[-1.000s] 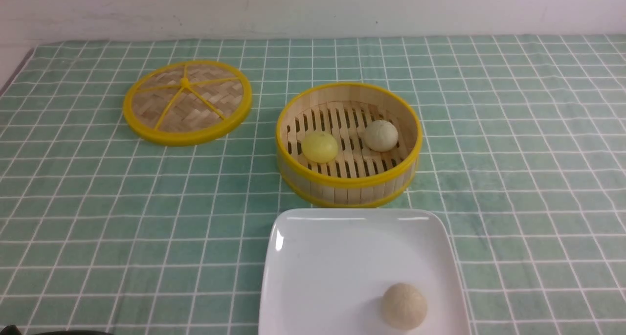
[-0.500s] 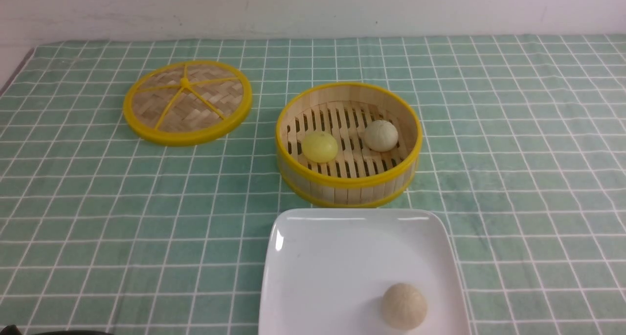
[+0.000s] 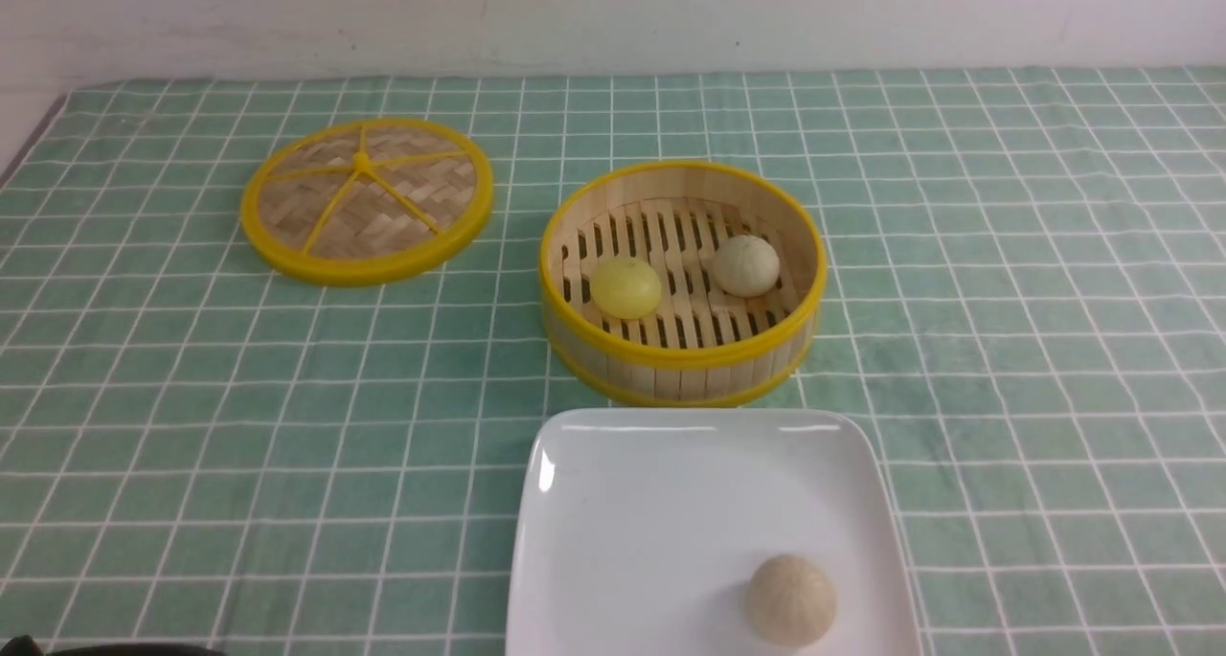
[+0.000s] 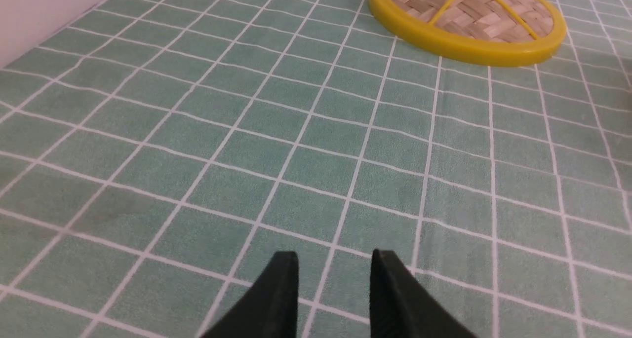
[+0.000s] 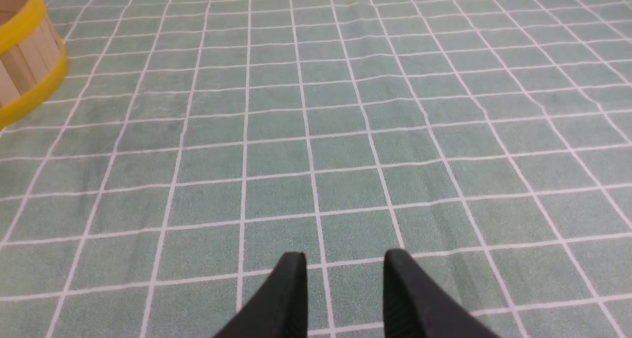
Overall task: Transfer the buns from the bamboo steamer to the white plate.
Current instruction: 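Reach toward a bun in the bamboo steamer with the right gripper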
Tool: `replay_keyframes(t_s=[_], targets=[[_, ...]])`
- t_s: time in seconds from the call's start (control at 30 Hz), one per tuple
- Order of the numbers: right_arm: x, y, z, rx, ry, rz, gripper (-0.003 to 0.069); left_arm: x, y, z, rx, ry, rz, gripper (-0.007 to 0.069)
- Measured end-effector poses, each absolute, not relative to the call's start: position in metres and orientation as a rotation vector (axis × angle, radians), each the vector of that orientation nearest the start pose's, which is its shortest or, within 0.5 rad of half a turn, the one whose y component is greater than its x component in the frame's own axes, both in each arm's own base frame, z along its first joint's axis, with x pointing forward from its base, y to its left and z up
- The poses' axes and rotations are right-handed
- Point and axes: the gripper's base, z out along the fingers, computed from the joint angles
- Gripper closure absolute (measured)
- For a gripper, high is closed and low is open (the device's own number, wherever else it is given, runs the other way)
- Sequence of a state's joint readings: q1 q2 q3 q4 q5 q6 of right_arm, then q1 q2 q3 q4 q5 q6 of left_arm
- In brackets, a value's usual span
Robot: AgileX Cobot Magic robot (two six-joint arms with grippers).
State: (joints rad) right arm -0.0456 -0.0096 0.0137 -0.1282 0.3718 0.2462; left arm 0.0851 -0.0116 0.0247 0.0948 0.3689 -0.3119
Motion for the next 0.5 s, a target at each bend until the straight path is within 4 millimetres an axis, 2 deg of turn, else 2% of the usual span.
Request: replay_keyframes(t_s=[0.07, 0.1, 0.13, 0.17, 0.2, 0.23, 0.27, 0.33, 0.5], targets=[[0.053, -0.002, 0.176, 0.393, 1.805, 0.245, 0.0419, 0.053, 0.003, 0.173, -0.484, 1.801, -0.27, 0.0384], [0.053, -0.001, 0.176, 0.404, 1.804, 0.262, 0.0419, 0.053, 0.002, 0.173, -0.519, 1.793, -0.305, 0.0384], [0.054, 0.003, 0.177, 0.607, 1.755, 0.492, 0.0419, 0.053, -0.003, 0.174, -0.728, 1.734, -0.55, 0.0384], [0.054, 0.004, 0.177, 0.656, 1.742, 0.543, 0.0419, 0.054, -0.005, 0.174, -0.827, 1.7, -0.663, 0.0384], [0.054, 0.007, 0.177, 0.761, 1.715, 0.665, 0.0419, 0.054, -0.008, 0.175, -0.963, 1.644, -0.82, 0.0384], [0.054, 0.007, 0.177, 0.791, 1.707, 0.697, 0.0419, 0.054, -0.01, 0.176, -1.052, 1.603, -0.919, 0.0384], [0.054, 0.008, 0.177, 0.801, 1.702, 0.711, 0.0419, 0.054, -0.01, 0.177, -1.07, 1.593, -0.94, 0.0384], [0.054, 0.009, 0.177, 0.837, 1.69, 0.753, 0.0419, 0.054, -0.014, 0.179, -1.228, 1.497, -1.132, 0.0384], [0.054, 0.009, 0.177, 0.843, 1.687, 0.762, 0.0419, 0.054, -0.014, 0.181, -1.264, 1.456, -1.184, 0.0384]])
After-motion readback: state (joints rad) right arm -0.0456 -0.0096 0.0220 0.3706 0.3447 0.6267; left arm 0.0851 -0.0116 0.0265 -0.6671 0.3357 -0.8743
